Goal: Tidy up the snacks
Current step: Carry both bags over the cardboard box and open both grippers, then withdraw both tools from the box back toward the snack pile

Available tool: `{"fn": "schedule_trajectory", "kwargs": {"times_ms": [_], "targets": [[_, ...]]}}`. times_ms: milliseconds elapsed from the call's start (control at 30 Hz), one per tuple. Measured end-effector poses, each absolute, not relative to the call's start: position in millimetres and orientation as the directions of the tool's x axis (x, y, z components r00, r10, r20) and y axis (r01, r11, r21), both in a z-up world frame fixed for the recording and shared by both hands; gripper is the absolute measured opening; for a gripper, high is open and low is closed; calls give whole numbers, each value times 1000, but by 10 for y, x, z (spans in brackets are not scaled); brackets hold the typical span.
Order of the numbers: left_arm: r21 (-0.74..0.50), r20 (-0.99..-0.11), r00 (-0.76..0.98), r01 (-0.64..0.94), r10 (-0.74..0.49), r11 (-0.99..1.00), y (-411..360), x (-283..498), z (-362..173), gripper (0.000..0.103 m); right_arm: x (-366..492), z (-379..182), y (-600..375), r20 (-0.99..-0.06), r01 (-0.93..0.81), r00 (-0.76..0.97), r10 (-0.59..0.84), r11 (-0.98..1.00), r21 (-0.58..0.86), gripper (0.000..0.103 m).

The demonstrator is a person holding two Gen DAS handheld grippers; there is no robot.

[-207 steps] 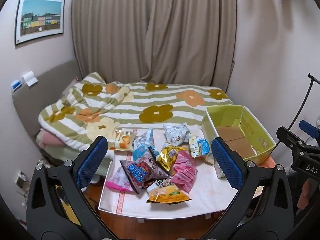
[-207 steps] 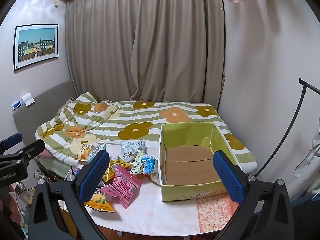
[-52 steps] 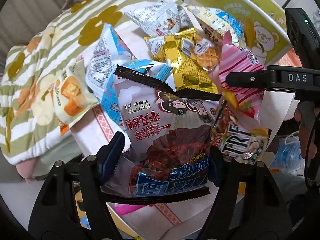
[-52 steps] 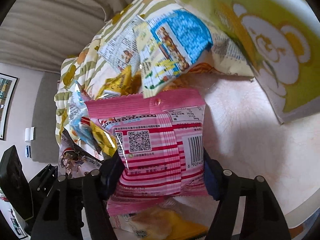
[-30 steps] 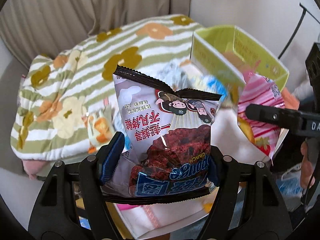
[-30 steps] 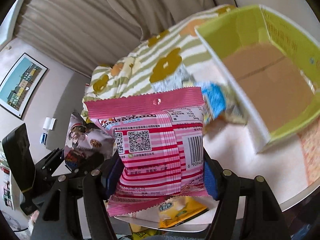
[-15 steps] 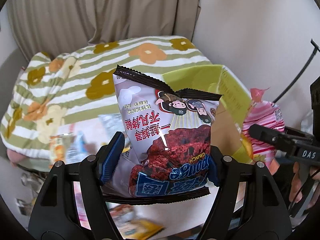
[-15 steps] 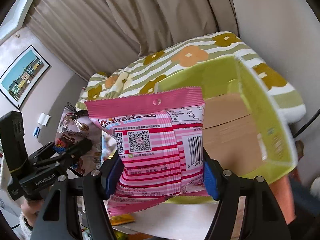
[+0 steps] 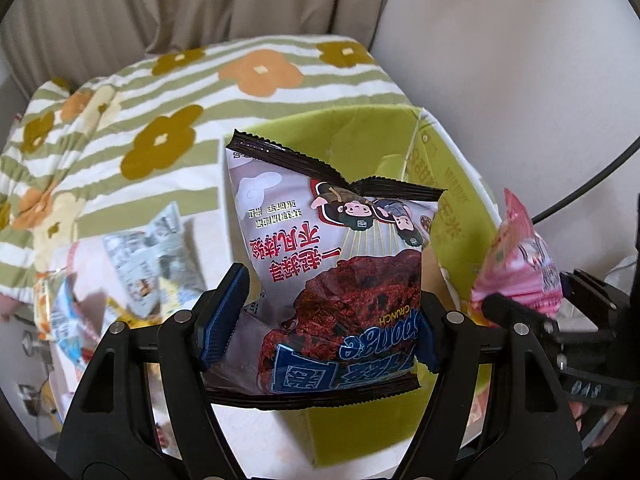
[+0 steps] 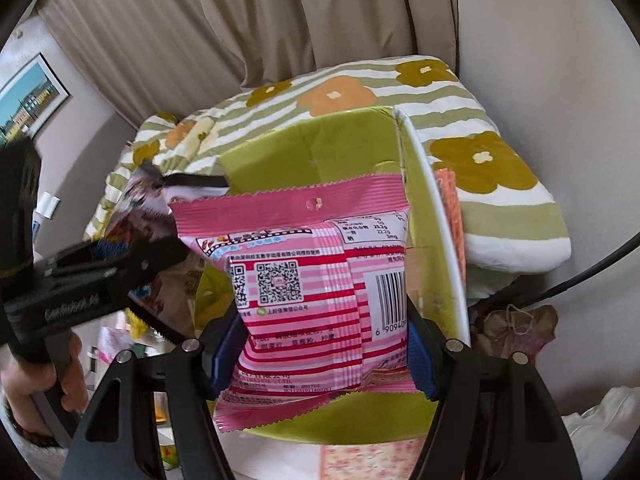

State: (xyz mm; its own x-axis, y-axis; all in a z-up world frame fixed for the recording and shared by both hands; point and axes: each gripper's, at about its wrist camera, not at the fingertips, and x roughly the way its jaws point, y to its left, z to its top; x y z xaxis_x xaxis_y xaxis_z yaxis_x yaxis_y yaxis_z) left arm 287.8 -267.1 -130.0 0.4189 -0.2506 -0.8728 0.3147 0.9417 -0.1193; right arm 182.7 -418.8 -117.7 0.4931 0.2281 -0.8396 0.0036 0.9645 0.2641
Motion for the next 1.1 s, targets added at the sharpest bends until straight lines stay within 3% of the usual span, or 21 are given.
{"fn": "schedule_trajectory", "kwargs": {"times_ms": [200,267,300,333,933,967,1000,1067,1100], "targets": [[-92,-893,394,313,-217,945,-2807,3097,-1485,75,1899,-1255,-4196,-857,6,481,185,977,215,66],[-84,-903,380,302,-201,950,-2800,3160,-1544,89,1926,-1278,-4198,-860,7,478,177,979,205,66],[-75,-907,376,298,-190,951,-2803,3186,-1564,101,1933,-1286,-4191,-862,8,476,173,980,201,65],[-73,-906,379,300,-189,951,-2793,3202,-1569,103,1942,-1299,-4186,-864,6,474,172,980,198,65],[-73,-896,401,292,-191,954,-2599,3134,-1492,103,1997,-1414,-3989,-880,-54,454,141,990,131,67],[-70,-895,404,292,-189,954,-2591,3126,-1480,102,1993,-1422,-3988,-879,-52,456,141,990,131,71],[-66,-894,407,291,-186,954,-2586,3116,-1474,102,1988,-1429,-3989,-876,-54,461,144,990,134,83],[-62,-894,408,292,-183,954,-2574,3094,-1467,102,1966,-1425,-3977,-867,-66,477,146,989,130,96],[-61,-894,409,293,-182,954,-2568,3089,-1463,102,1953,-1420,-3971,-866,-73,479,144,990,124,97]]}}
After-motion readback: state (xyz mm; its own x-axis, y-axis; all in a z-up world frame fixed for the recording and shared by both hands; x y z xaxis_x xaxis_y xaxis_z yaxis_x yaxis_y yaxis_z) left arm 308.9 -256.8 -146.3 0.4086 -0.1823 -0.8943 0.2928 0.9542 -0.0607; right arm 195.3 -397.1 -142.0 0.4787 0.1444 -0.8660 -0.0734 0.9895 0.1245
